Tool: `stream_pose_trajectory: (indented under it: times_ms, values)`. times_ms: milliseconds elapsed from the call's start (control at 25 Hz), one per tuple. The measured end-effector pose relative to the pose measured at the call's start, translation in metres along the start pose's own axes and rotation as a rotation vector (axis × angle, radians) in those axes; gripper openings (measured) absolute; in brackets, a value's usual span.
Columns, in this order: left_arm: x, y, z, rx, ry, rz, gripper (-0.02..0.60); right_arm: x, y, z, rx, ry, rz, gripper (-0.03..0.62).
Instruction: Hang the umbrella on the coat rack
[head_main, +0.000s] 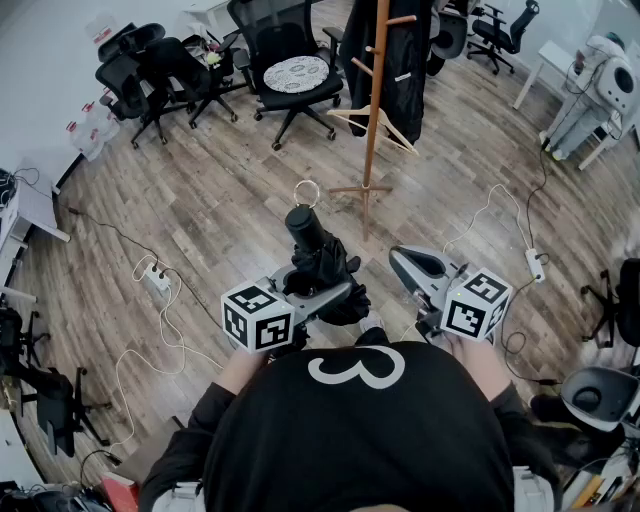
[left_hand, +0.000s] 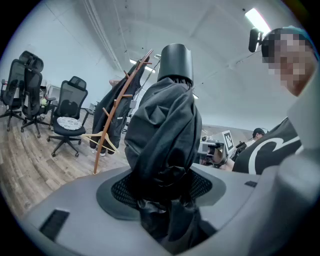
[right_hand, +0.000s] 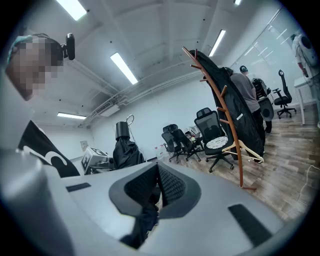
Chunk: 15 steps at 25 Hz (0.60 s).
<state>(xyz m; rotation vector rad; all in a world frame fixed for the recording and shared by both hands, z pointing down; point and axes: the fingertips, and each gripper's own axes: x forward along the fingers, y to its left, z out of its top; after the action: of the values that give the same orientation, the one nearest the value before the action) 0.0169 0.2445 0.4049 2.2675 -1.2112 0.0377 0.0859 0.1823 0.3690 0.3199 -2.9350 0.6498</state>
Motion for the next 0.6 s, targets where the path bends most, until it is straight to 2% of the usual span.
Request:
stream_pose_trajectory:
  times_ms: [400, 600]
  values:
    - [0.023, 0.017, 0.019, 0.000, -0.002, 0.029, 0.270, 0.013, -0.031, 0.019, -0.009, -0.001, 0.023, 0.026]
    - [0.039, 0.029, 0.026, -0.009, 0.010, 0.043, 0.270, 0.020, -0.048, 0.021, 0.024, -0.001, 0.048, 0.026]
